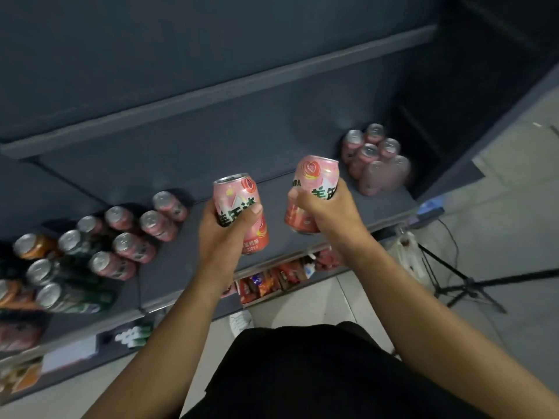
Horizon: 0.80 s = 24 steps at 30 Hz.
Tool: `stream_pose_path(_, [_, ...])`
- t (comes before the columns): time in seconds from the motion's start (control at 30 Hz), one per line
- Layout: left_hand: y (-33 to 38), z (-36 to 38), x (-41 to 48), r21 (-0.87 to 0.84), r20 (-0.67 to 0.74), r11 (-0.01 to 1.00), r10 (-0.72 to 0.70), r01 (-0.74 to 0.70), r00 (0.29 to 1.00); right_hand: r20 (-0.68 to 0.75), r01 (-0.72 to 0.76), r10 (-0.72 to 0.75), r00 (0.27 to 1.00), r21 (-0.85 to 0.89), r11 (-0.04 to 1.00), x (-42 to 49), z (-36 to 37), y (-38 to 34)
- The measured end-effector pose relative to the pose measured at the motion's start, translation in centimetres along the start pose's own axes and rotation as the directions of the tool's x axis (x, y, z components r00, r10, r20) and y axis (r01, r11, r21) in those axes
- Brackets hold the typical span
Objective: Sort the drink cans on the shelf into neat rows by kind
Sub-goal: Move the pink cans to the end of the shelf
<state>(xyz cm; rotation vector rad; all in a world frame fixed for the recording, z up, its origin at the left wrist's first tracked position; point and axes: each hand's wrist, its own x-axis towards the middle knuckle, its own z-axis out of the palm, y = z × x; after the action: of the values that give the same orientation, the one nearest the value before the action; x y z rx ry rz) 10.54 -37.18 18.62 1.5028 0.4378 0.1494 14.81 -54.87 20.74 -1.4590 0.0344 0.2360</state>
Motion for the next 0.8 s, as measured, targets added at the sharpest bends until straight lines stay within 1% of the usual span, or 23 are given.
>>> stream_pose_path(0.1, [0.0, 4.3, -0.6, 0.032, 0.108, 0.999, -0.012, 0.008, 0.994, -0.079, -0.012, 0.014, 0.997, 0.021, 1.000, -0.7, -4.8, -0.4])
stream_pose_path(0.17, [0.1, 6.9, -0.7, 0.061, 0.176, 0.998, -0.019, 0.008, 0.984, -0.164, -0.036, 0.045, 0.985, 0.055, 0.998, -1.0, -7.4, -0.5])
stream_pose_path(0.23, [0.2, 9.3, -0.4, 0.078, 0.226, 0.997, -0.025, 0.008, 0.974, -0.271, -0.075, 0.108, 0.957, 0.130, 0.989, -1.3, -9.5, -0.6])
stream_pose_path(0.3, [0.2, 11.5, 0.2, 0.090, 0.267, 0.996, -0.028, 0.004, 0.963, -0.353, -0.089, 0.139, 0.925, 0.153, 0.984, -1.3, -11.5, -0.7])
stream_pose_path(0.43, [-0.3, 15.3, 2.0, 0.097, 0.318, 0.995, -0.057, 0.028, 0.946, -0.444, -0.115, 0.172, 0.879, 0.153, 0.982, -0.3, -14.6, -0.7])
stream_pose_path(0.6, [-1.5, 19.3, 5.5, 0.088, 0.413, 0.994, -0.089, 0.058, 0.906, -0.497, -0.135, 0.175, 0.850, 0.115, 0.984, 2.7, -17.7, -0.1])
stream_pose_path(0.7, [-2.1, 21.6, 7.8, 0.105, 0.468, 0.992, -0.110, 0.069, 0.877, -0.492, -0.124, 0.162, 0.856, 0.109, 0.986, 4.8, -19.0, -0.6])
stream_pose_path(0.8, [-2.4, 23.2, 9.9, 0.130, 0.511, 0.991, -0.098, 0.036, 0.854, -0.493, -0.079, 0.114, 0.863, 0.090, 0.993, 6.7, -19.8, -0.6])
